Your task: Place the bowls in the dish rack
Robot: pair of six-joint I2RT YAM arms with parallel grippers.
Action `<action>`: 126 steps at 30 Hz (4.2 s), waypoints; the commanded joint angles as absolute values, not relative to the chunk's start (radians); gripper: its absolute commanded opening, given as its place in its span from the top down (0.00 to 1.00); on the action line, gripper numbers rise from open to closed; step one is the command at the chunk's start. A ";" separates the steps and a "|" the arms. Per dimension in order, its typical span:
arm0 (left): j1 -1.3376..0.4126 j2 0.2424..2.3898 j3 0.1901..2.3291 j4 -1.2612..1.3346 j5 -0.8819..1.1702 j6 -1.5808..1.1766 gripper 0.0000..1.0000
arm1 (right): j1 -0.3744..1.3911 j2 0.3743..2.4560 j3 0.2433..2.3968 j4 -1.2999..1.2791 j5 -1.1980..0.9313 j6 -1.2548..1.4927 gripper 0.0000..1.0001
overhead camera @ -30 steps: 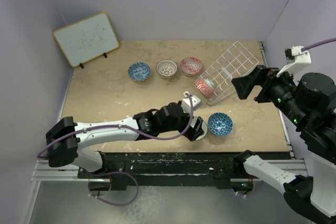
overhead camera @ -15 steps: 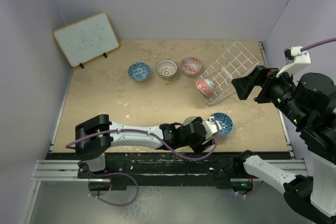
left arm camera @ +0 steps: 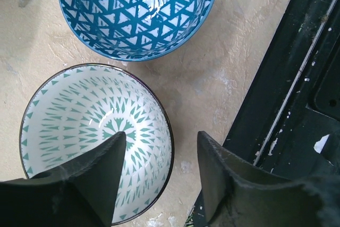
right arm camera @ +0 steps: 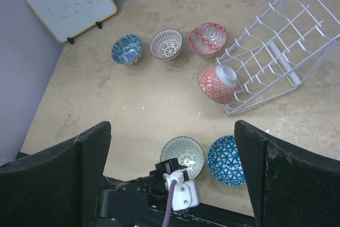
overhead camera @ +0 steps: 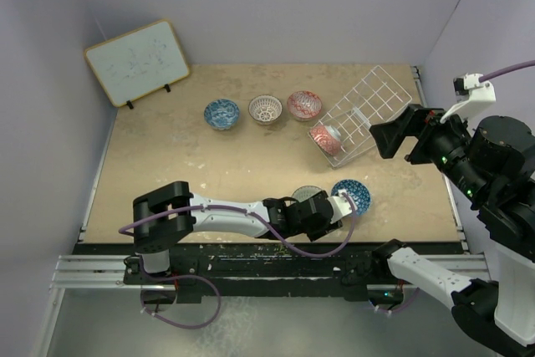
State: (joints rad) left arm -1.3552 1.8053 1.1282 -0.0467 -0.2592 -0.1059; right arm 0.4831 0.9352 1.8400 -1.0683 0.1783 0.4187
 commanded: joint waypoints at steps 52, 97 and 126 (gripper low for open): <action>-1.324 1.695 1.219 -0.112 -0.354 -0.199 1.00 | 0.480 0.921 1.871 -1.080 0.234 0.416 0.00; -0.850 1.951 1.043 1.570 -0.119 -1.445 1.00 | 0.480 1.015 1.988 -1.113 0.204 0.361 0.00; -0.908 2.231 1.326 1.649 -0.380 -1.586 1.00 | 0.480 1.005 1.996 -1.183 0.213 0.346 0.00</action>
